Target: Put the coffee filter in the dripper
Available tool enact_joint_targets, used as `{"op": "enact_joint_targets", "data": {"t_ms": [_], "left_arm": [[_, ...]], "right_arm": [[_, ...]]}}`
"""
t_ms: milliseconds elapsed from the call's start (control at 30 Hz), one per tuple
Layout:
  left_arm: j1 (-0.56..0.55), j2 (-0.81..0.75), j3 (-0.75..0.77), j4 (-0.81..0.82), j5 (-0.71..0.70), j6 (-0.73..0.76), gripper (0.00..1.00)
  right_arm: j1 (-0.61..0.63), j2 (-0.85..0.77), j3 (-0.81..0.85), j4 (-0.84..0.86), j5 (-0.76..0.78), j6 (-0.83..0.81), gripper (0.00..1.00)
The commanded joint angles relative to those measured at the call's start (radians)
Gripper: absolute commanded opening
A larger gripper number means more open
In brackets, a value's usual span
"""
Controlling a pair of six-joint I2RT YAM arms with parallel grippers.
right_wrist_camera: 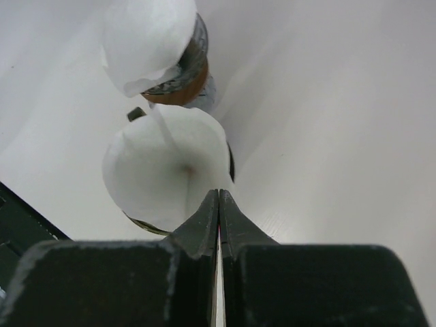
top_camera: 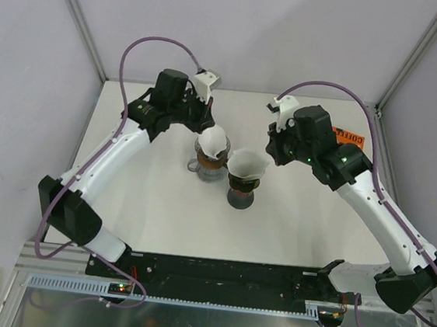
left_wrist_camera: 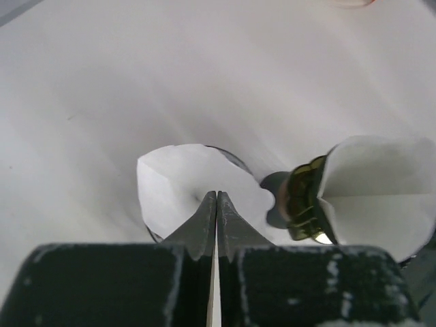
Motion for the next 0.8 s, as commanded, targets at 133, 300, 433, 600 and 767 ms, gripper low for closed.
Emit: {"op": "enact_joint_targets", "data": {"t_ms": [133, 300, 433, 600, 767], "left_arm": [[-0.033, 0.135, 0.096, -0.118, -0.136, 0.244, 0.0], [-0.047, 0.174, 0.099, -0.132, -0.148, 0.277, 0.0], [-0.058, 0.203, 0.1, -0.132, -0.143, 0.289, 0.0], [-0.077, 0.232, 0.111, -0.136, -0.149, 0.303, 0.0], [-0.097, 0.255, 0.096, -0.15, -0.15, 0.318, 0.0]], "right_arm": [[-0.132, -0.091, -0.035, 0.023, -0.005, 0.042, 0.0], [-0.274, -0.134, -0.081, 0.011, 0.063, 0.063, 0.11], [-0.368, -0.188, -0.142, 0.052, 0.084, 0.072, 0.44], [-0.429, -0.255, -0.216, 0.119, 0.088, 0.078, 0.82], [-0.457, -0.269, -0.241, 0.126, 0.067, 0.072, 0.87]]}}
